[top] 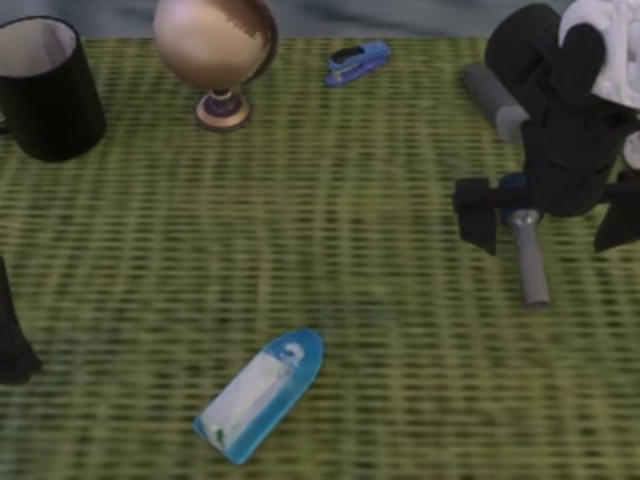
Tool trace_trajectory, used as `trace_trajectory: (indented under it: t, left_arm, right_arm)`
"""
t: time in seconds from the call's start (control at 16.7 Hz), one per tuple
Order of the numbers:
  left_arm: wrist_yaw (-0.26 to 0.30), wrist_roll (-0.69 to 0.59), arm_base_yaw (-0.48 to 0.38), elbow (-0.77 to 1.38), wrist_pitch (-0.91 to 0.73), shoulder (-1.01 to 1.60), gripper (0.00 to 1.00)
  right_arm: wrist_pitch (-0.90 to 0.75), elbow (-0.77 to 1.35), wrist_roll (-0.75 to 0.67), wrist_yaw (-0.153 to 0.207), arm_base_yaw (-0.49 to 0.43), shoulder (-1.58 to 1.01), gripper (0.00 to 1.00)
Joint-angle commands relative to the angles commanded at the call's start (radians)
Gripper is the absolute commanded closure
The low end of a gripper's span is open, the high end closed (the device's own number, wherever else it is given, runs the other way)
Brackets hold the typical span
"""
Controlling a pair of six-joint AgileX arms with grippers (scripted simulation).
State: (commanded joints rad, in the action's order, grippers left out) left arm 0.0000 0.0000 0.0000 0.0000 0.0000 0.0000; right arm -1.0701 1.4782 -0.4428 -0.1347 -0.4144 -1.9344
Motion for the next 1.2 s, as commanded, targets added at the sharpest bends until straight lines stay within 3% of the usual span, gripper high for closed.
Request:
trace_trajectory:
  t: [0.42, 0.9, 1.2]
  left_arm:
    - [0.0, 0.0, 0.0, 0.0, 0.0, 0.0, 0.0]
    - [0.0, 0.0, 0.0, 0.0, 0.0, 0.0, 0.0]
    - [0.0, 0.0, 0.0, 0.0, 0.0, 0.0, 0.0]
  right_arm:
    - [0.017, -0.01, 0.003, 0.001, 0.005, -0.008, 0.0]
    - [0.323, -0.171, 0.029, 0.0, 0.03, -0.145, 0.0]
    - [0.351, -0.187, 0.031, 0.0, 0.033, -0.161, 0.0]
